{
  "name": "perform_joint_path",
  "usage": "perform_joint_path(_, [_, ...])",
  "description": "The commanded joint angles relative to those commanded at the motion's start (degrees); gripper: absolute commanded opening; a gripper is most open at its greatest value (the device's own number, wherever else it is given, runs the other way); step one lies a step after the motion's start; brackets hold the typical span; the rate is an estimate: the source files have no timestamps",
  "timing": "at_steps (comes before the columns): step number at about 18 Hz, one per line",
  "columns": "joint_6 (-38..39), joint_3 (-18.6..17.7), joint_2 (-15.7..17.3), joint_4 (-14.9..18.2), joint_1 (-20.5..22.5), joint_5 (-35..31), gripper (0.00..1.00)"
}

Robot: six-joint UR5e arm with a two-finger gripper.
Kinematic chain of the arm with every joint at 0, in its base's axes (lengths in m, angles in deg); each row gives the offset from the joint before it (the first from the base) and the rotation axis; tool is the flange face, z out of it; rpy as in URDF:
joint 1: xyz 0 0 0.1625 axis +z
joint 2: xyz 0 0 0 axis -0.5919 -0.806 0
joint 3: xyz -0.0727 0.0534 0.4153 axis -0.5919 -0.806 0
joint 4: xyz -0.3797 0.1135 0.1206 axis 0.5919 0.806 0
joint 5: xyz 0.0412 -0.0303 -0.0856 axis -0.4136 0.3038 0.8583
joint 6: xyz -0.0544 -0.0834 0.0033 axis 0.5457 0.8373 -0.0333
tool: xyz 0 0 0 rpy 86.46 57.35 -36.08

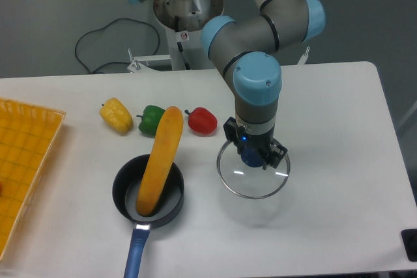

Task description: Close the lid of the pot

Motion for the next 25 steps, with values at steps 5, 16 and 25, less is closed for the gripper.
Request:
perform_joint_path(5, [0.0, -0.26, 0.0, -0.18, -0.17, 0.09, 0.6])
perform_joint_path(16, [0.62, 0.0, 0.09, -0.18, -0.09, 0.26, 0.6])
perform_joint_path(25, [5.7, 0.7, 0.79, -0.09, -0.88, 1.49, 0.6])
